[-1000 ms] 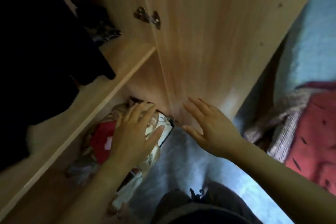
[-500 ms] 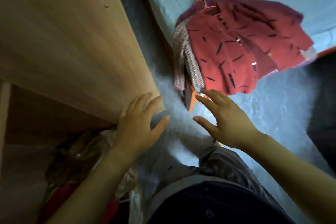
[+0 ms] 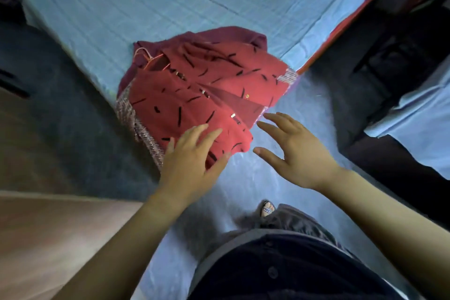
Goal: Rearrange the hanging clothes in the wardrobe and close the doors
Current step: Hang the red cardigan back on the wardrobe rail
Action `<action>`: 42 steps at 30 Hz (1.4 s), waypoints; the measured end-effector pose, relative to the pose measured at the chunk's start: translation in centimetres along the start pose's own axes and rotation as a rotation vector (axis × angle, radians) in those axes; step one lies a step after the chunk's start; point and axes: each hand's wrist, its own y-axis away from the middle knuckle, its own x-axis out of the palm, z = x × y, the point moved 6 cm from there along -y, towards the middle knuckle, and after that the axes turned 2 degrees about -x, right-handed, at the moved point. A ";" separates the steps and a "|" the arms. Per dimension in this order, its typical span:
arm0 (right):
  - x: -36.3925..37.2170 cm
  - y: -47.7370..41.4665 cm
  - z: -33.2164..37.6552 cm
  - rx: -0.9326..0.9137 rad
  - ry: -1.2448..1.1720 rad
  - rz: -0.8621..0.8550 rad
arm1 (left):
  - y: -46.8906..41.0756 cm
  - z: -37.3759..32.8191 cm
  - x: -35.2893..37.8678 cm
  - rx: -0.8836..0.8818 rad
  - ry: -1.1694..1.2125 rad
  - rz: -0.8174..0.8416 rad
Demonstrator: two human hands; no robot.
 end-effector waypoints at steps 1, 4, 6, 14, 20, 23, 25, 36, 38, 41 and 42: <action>-0.8 -0.7 -1.8 0.016 0.007 -0.001 | -2.0 -1.4 0.6 0.005 0.012 0.006; -3.0 -3.1 -6.4 0.051 0.031 -0.010 | -7.5 -4.2 2.2 0.030 0.032 0.033; -3.7 -5.1 -8.7 0.067 0.025 0.002 | -10.4 -4.4 3.0 0.030 0.013 0.087; -1.8 -17.8 -12.9 0.022 -0.014 0.107 | -20.0 2.6 2.9 -0.156 -0.055 0.129; -1.5 -30.0 -13.1 -0.060 0.009 0.173 | -27.7 9.7 1.8 -0.303 -0.050 0.117; -0.8 -36.6 -13.2 -0.117 0.029 0.224 | -31.8 13.1 0.7 -0.361 -0.062 0.114; 0.0 -40.7 -12.9 -0.161 0.024 0.252 | -33.7 15.1 -0.2 -0.398 -0.078 0.098; 8.9 -60.6 -8.6 -0.544 0.123 0.616 | -34.9 28.2 -0.1 -0.879 0.061 -0.059; 11.6 -63.7 -8.3 -0.604 0.244 0.701 | -35.6 30.1 0.3 -0.963 0.069 -0.054; 15.7 -68.1 -8.0 -0.628 0.328 0.792 | -37.1 33.9 2.5 -1.032 0.105 -0.012; 17.0 -69.4 -7.9 -0.633 0.337 0.800 | -37.6 35.3 3.4 -1.048 0.126 -0.018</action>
